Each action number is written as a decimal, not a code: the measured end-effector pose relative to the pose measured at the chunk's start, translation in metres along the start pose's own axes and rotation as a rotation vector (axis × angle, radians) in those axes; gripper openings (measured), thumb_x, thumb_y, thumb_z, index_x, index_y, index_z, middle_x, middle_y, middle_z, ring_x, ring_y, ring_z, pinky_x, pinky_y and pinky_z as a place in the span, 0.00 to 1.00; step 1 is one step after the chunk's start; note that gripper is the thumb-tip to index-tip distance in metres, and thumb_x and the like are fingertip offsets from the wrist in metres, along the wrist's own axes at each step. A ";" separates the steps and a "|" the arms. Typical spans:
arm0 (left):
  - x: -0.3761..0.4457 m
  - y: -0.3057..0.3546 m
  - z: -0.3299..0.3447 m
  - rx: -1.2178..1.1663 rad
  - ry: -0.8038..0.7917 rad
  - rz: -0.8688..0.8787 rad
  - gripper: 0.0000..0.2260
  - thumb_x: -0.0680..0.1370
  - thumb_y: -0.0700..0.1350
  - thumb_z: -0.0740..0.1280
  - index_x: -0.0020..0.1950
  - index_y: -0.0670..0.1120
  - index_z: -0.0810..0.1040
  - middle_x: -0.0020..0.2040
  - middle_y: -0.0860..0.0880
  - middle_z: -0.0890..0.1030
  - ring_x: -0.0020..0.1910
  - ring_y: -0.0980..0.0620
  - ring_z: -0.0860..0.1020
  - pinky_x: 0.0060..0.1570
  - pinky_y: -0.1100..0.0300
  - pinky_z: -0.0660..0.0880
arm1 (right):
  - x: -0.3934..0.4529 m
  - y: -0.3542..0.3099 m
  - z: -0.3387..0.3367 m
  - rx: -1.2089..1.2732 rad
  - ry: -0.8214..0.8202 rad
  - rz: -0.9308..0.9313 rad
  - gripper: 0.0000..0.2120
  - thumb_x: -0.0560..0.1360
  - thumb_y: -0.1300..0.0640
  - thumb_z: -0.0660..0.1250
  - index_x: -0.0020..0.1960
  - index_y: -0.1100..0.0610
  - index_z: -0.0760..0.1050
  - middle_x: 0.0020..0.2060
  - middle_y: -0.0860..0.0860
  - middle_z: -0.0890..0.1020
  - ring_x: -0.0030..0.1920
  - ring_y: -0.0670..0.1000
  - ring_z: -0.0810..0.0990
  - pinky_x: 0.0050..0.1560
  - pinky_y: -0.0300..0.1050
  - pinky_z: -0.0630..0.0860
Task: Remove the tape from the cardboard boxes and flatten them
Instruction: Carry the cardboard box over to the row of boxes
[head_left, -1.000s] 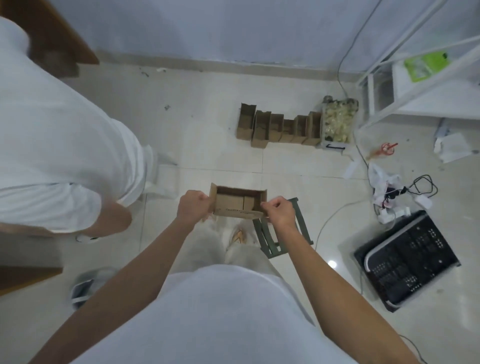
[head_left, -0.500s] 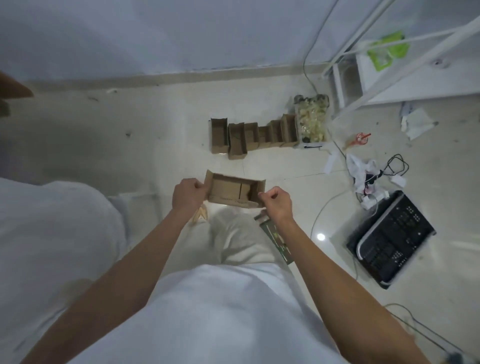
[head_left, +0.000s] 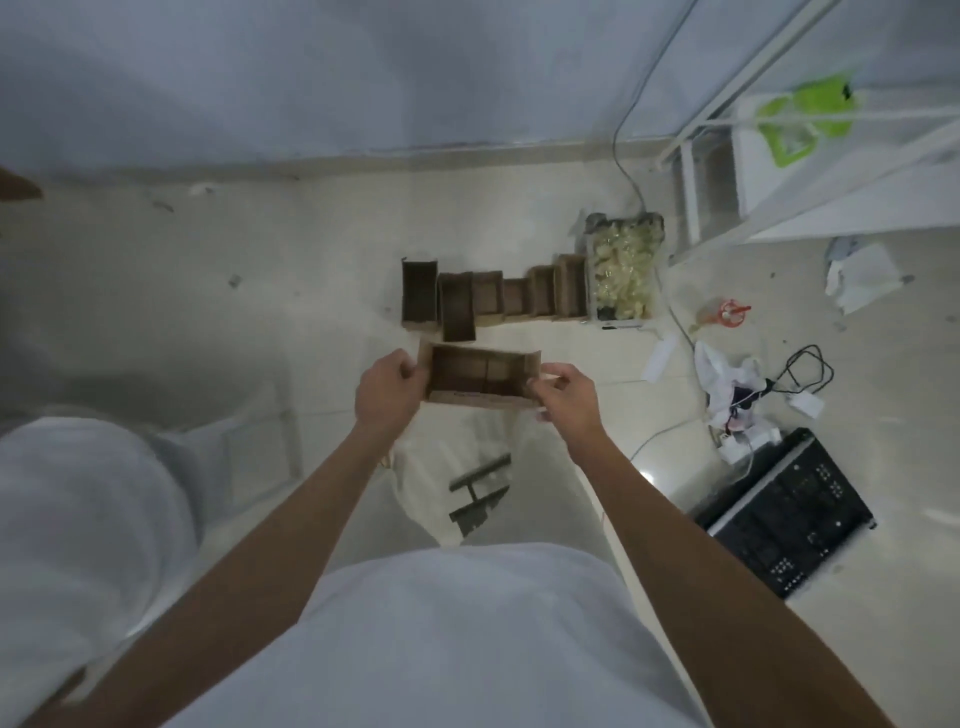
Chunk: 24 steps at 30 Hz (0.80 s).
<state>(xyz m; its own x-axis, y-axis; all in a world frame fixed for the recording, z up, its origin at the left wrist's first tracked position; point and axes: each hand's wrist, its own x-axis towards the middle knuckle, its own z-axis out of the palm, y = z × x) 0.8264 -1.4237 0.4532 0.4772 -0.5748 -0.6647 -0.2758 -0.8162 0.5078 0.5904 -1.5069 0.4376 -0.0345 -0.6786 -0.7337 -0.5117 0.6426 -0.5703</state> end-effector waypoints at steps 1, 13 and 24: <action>0.009 0.008 0.010 -0.034 0.003 -0.040 0.10 0.81 0.51 0.66 0.43 0.48 0.75 0.40 0.47 0.82 0.41 0.47 0.83 0.49 0.43 0.84 | 0.017 -0.002 -0.008 -0.012 -0.030 -0.004 0.12 0.79 0.58 0.72 0.62 0.55 0.81 0.49 0.53 0.85 0.49 0.54 0.86 0.45 0.49 0.86; 0.186 0.020 0.159 -0.143 0.022 -0.051 0.17 0.79 0.65 0.67 0.47 0.52 0.78 0.42 0.51 0.87 0.37 0.50 0.86 0.42 0.45 0.86 | 0.267 0.014 -0.013 -0.266 -0.077 -0.102 0.18 0.85 0.42 0.61 0.67 0.52 0.75 0.50 0.50 0.83 0.46 0.51 0.84 0.46 0.54 0.86; 0.355 -0.105 0.252 -0.105 -0.110 0.062 0.06 0.78 0.41 0.69 0.42 0.43 0.77 0.42 0.41 0.82 0.46 0.39 0.83 0.48 0.35 0.83 | 0.460 0.120 0.063 -0.479 -0.418 -0.384 0.09 0.83 0.57 0.66 0.59 0.44 0.74 0.45 0.47 0.83 0.42 0.49 0.84 0.34 0.39 0.80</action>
<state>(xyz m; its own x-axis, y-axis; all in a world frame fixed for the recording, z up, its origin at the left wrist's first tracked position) 0.8141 -1.5569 0.0260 0.3661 -0.6315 -0.6836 -0.2106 -0.7717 0.6001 0.5676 -1.7196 0.0087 0.5030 -0.5710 -0.6488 -0.7434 0.0970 -0.6618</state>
